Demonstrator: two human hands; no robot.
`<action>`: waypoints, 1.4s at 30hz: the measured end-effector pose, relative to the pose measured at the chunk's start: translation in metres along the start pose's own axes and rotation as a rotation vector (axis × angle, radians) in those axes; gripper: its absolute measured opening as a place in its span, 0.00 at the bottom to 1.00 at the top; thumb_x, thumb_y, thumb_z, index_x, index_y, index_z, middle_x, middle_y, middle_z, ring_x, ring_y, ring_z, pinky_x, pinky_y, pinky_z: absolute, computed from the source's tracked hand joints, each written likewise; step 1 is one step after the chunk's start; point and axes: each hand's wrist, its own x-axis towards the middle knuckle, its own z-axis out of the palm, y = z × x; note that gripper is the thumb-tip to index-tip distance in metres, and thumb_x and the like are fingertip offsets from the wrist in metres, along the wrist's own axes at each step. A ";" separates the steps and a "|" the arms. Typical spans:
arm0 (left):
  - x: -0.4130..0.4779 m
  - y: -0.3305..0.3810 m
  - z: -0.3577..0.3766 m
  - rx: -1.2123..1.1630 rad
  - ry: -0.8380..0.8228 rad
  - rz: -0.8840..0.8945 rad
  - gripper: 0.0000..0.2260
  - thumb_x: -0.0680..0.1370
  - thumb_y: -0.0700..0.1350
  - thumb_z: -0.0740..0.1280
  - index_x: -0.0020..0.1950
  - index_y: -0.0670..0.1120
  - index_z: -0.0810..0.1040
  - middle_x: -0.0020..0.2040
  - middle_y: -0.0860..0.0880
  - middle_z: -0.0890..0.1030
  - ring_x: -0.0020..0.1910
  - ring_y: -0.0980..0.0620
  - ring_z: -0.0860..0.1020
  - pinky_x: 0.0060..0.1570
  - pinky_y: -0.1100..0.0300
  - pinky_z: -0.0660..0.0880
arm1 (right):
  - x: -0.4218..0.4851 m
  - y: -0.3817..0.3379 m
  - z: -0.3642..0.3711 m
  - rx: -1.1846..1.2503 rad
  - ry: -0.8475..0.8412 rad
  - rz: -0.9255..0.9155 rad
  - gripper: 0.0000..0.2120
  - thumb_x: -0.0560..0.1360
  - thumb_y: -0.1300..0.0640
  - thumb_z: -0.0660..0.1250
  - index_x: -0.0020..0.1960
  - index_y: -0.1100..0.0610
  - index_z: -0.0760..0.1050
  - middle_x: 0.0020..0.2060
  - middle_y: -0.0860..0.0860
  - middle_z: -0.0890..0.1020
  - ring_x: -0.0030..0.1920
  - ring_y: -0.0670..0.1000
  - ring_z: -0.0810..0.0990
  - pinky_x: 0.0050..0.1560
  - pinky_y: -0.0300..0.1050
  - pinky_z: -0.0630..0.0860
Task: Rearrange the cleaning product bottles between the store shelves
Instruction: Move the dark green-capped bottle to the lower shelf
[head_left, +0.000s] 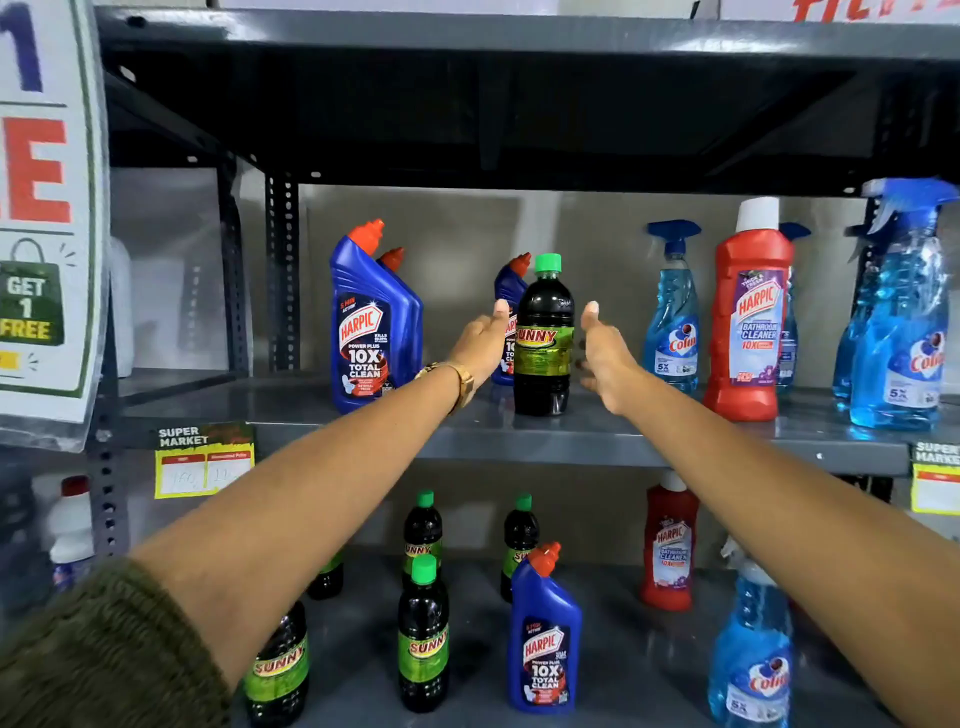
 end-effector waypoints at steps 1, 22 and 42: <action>0.001 -0.001 0.004 -0.087 -0.029 -0.042 0.23 0.80 0.58 0.51 0.60 0.42 0.74 0.58 0.44 0.79 0.57 0.45 0.76 0.63 0.49 0.72 | -0.001 0.001 0.003 0.049 -0.038 0.028 0.31 0.79 0.38 0.48 0.72 0.58 0.65 0.70 0.56 0.72 0.68 0.57 0.72 0.71 0.57 0.68; -0.071 0.013 0.001 -0.200 -0.087 0.110 0.14 0.78 0.54 0.61 0.56 0.46 0.78 0.55 0.46 0.82 0.57 0.47 0.80 0.53 0.53 0.79 | -0.087 0.012 -0.024 0.022 -0.051 -0.342 0.13 0.78 0.50 0.64 0.59 0.56 0.73 0.54 0.51 0.82 0.54 0.49 0.80 0.58 0.52 0.79; -0.194 -0.202 0.188 -0.074 -0.324 -0.280 0.13 0.80 0.40 0.58 0.62 0.35 0.72 0.59 0.36 0.78 0.57 0.47 0.75 0.63 0.49 0.70 | -0.164 0.306 -0.086 0.049 0.076 0.076 0.21 0.76 0.72 0.63 0.68 0.70 0.64 0.61 0.71 0.75 0.55 0.56 0.75 0.65 0.67 0.71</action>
